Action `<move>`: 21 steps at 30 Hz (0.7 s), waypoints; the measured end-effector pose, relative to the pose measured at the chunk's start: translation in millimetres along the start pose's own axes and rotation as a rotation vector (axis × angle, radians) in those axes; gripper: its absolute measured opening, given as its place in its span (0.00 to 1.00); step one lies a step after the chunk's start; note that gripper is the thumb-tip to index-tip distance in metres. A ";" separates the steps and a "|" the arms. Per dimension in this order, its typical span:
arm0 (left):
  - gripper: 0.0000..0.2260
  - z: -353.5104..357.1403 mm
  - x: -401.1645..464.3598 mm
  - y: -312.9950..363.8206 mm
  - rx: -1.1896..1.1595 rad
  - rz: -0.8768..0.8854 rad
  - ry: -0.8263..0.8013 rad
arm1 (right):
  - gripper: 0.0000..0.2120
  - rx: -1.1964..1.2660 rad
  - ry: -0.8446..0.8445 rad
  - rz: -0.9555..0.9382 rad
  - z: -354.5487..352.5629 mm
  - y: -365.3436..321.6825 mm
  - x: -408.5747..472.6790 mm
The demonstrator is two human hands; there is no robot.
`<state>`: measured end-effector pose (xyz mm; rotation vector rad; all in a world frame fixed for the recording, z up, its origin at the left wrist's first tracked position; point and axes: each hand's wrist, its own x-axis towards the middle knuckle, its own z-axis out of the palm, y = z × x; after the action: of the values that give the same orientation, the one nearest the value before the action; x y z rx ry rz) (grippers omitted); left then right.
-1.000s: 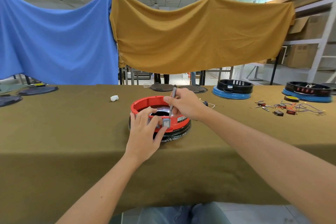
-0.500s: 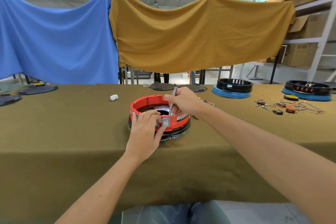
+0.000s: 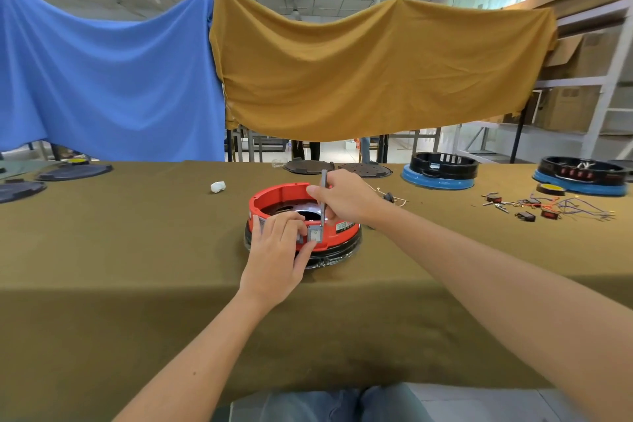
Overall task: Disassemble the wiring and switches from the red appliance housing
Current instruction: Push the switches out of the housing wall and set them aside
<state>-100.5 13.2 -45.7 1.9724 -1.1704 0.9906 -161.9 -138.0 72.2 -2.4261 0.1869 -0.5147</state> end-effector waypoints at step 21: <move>0.08 0.8 -0.8 -1.5 -0.004 -0.014 -0.033 | 0.21 0.092 -0.098 0.182 -2.9 0.9 13.8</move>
<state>-99.2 13.5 -47.0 1.9979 -1.1746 0.9510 -150.4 -143.9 78.1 -2.3101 0.3313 -0.3157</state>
